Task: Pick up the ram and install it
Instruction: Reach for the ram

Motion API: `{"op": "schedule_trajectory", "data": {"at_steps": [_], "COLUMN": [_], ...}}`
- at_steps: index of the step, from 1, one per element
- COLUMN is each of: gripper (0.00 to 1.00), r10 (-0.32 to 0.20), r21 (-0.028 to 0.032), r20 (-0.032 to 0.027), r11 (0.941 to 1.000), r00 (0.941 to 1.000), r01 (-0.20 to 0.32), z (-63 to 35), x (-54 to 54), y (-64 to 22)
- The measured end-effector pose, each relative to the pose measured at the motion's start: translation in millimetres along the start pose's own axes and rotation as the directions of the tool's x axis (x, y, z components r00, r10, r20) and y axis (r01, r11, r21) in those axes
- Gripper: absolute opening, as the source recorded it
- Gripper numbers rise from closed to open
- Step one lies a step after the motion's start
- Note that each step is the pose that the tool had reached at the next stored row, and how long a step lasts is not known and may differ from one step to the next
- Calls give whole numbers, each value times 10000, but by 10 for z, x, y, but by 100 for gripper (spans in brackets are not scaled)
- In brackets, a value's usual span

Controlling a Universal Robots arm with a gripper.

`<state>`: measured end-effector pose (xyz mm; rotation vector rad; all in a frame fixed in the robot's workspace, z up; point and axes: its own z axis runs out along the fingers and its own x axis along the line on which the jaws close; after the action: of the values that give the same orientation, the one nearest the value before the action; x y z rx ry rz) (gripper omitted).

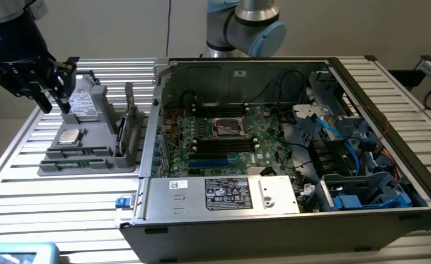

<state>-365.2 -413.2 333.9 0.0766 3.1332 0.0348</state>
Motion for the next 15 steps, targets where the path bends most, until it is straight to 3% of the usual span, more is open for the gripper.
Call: {"op": "schedule_trajectory", "data": {"at_steps": [4, 8, 12, 15], "gripper": [42, 42, 42, 42], "r10": [-727, -1438, -2166, -2696], "r21": [-5, -13, -20, -27], "r20": [-17, -31, -47, -58], "r11": [9974, 9896, 9763, 9630], "r00": [9973, 9896, 9762, 9630], "r01": [727, 1438, 2166, 2696], "z": [1, 3, 4, 5], "x": [0, 0, 0, 0], "y": [0, 0, 0, 0]}}
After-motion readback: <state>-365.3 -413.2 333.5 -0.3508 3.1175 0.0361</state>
